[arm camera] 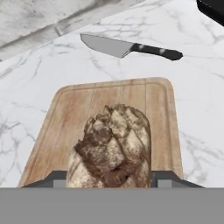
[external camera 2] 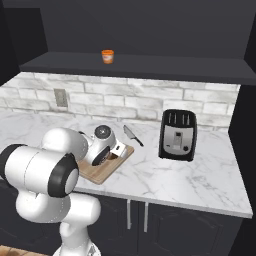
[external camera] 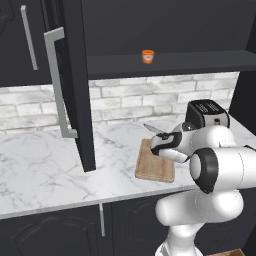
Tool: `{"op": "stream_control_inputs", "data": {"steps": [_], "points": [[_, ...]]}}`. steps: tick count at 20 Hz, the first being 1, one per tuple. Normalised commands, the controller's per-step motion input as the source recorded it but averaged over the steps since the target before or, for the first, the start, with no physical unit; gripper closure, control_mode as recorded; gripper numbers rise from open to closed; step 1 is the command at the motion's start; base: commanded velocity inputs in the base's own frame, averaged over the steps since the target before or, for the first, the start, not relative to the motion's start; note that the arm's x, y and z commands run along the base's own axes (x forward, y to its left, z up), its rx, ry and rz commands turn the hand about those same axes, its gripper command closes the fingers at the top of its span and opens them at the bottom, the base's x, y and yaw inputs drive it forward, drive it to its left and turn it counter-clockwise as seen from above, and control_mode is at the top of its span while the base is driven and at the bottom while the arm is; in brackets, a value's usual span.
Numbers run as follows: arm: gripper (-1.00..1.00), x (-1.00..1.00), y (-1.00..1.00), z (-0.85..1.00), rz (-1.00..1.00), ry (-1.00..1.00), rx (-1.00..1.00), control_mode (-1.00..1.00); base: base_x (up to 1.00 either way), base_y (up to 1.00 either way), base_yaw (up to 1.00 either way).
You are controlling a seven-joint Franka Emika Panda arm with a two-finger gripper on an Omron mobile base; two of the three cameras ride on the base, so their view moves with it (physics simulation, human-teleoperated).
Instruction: Pick the bread, place it on the cutting board, pick the jam, place it on the counter, and close the cabinet.
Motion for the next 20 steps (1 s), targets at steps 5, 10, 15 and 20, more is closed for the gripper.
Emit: {"op": "stream_control_inputs", "data": {"steps": [5,10,15,20], "points": [[-1.0,0.0,0.0,0.0,0.0,0.0,0.0,-1.0,0.0,0.0,0.0],[-1.0,-0.02,0.0,0.0,0.0,0.0,0.0,-1.0,0.0,0.0,0.0],[-1.0,-0.03,0.01,0.19,0.0,0.0,0.0,-1.0,0.0,0.0,0.0],[-1.0,0.0,0.0,0.34,0.0,0.0,0.0,-1.0,0.0,0.0,0.0]]}}
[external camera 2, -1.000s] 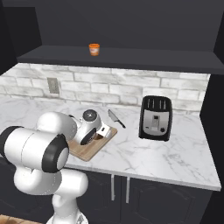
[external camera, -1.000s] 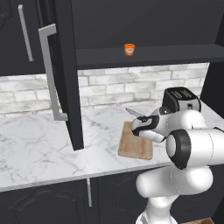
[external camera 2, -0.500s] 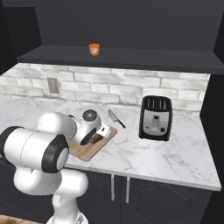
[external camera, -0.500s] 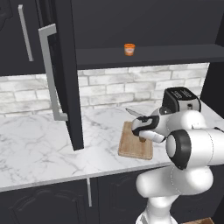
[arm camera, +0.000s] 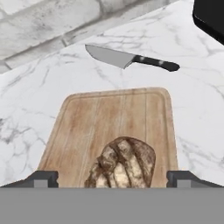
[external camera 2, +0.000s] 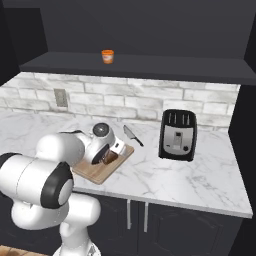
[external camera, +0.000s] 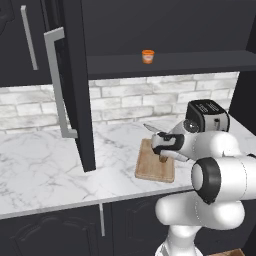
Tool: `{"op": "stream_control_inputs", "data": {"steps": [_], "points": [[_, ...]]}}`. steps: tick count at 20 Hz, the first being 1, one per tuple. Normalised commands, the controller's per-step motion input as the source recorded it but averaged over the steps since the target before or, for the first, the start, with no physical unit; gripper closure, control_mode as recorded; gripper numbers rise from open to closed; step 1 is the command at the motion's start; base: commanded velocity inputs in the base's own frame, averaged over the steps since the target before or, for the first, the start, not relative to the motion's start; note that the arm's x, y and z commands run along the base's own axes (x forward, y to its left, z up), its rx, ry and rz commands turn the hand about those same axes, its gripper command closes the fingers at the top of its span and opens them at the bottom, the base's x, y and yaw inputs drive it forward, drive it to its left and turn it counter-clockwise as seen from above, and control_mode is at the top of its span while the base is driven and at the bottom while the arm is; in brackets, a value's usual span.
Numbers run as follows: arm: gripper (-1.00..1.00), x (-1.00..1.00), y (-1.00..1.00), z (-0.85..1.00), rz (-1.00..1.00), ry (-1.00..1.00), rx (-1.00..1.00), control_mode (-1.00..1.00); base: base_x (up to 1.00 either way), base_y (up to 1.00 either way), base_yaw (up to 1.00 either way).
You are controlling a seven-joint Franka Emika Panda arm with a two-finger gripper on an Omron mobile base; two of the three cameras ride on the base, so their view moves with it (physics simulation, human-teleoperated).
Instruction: Pick the bread, place it on the cutting board, pick the jam, place it on the counter, and close the cabinet.
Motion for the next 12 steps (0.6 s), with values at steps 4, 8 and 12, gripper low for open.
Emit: {"op": "stream_control_inputs", "data": {"steps": [4,8,12], "points": [[-1.0,0.0,0.0,0.34,0.0,0.0,0.0,-1.0,0.0,0.0,0.0],[-1.0,0.0,0.0,0.37,0.0,0.0,0.0,-1.0,0.0,0.0,0.0],[-1.0,0.0,0.0,0.41,0.01,0.0,0.0,-1.0,0.0,0.0,0.0]]}}
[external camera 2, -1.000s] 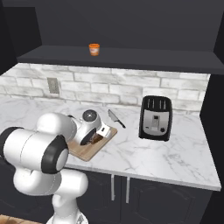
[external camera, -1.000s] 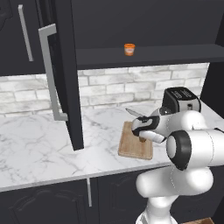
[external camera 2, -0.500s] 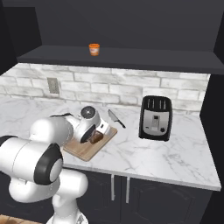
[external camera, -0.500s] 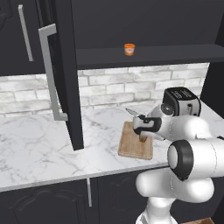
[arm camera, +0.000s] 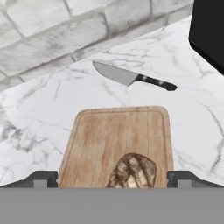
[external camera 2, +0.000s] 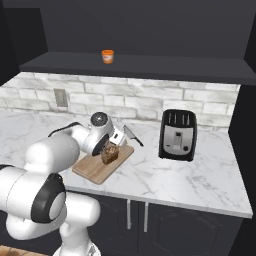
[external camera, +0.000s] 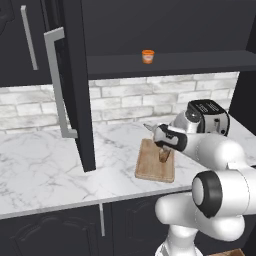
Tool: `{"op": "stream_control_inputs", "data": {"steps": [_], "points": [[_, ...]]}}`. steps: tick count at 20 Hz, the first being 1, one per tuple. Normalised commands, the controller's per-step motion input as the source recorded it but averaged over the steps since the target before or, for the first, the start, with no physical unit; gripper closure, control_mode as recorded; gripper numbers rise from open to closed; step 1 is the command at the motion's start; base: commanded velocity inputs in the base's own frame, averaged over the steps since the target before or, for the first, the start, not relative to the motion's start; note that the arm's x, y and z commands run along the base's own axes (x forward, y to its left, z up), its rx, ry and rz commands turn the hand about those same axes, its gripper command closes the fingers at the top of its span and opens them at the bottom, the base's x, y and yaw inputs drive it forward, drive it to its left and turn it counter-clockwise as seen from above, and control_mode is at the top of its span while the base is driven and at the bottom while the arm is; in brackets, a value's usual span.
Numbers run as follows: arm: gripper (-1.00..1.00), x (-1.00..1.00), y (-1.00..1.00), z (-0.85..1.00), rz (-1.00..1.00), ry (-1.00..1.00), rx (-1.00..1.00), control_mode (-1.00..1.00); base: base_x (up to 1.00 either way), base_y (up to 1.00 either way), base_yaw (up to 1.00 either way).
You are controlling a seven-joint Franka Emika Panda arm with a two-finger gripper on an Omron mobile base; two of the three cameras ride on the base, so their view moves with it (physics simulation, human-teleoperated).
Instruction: Pick the bread, place it on the cutting board, pick the jam, place it on the counter, and close the cabinet.
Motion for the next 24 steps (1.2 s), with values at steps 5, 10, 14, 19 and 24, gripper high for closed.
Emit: {"op": "stream_control_inputs", "data": {"steps": [5,10,14,19,24], "points": [[-1.0,0.0,0.0,0.36,0.01,0.0,0.0,-1.0,0.0,0.0,0.0],[-1.0,-0.01,0.0,0.42,0.02,0.0,0.0,-1.0,0.0,0.0,0.0],[-1.0,-0.07,0.0,0.43,0.05,-0.01,0.0,-1.0,0.0,0.0,0.0],[-1.0,-0.1,0.0,0.43,0.06,-0.04,0.0,-1.0,0.0,0.0,0.0],[-1.0,-0.16,0.0,0.4,0.07,-0.04,0.0,-1.0,0.0,0.0,0.0]]}}
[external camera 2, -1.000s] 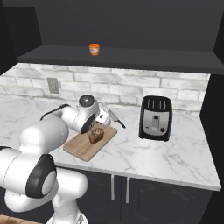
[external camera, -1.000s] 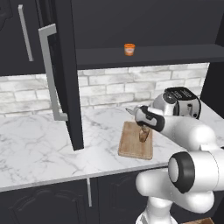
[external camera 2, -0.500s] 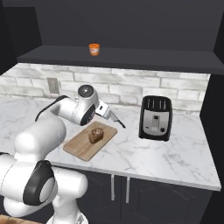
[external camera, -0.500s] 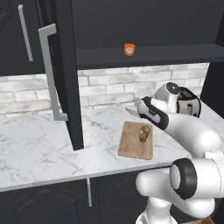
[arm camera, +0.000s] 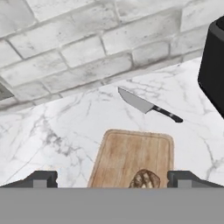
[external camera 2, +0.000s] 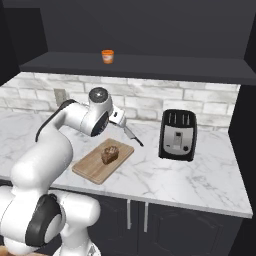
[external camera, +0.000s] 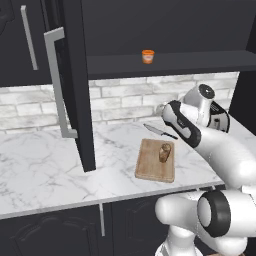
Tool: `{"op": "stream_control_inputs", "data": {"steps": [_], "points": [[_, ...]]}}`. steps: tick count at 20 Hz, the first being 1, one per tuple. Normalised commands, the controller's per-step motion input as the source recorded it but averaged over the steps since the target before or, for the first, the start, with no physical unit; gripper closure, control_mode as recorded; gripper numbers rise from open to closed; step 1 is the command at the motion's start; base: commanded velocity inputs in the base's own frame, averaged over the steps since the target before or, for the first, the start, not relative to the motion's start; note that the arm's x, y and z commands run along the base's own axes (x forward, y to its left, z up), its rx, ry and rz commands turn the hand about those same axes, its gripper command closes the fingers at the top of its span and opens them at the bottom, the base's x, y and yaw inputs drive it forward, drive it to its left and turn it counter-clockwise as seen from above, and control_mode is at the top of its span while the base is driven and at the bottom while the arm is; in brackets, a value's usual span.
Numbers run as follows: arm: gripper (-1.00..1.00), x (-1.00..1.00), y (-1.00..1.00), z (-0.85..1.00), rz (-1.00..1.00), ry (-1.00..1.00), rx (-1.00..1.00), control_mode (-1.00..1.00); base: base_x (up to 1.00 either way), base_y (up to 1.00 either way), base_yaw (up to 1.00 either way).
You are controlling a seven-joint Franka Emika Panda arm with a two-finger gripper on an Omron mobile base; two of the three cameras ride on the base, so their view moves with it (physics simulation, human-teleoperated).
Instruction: Pick the bread, place it on the cutting board, pick the jam, place it on the counter, and close the cabinet.
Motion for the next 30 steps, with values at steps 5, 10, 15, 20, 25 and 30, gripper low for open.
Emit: {"op": "stream_control_inputs", "data": {"steps": [5,10,15,20,25,30], "points": [[-1.0,-0.18,0.0,0.31,0.08,-0.02,0.0,-1.0,0.0,0.0,0.0],[-1.0,-0.23,0.0,0.17,0.08,-0.02,0.0,-1.0,0.0,0.0,0.0],[-1.0,-0.24,0.0,0.11,0.07,-0.09,-0.02,-1.0,0.0,0.0,0.0],[-1.0,-0.2,0.02,0.07,0.06,-0.17,-0.05,-1.0,0.0,0.0,0.0],[-1.0,-0.04,0.06,0.14,0.01,-0.09,-0.03,-1.0,0.0,0.0,0.0],[-1.0,0.0,0.07,0.36,0.0,0.01,0.0,-1.0,0.0,0.0,0.0]]}}
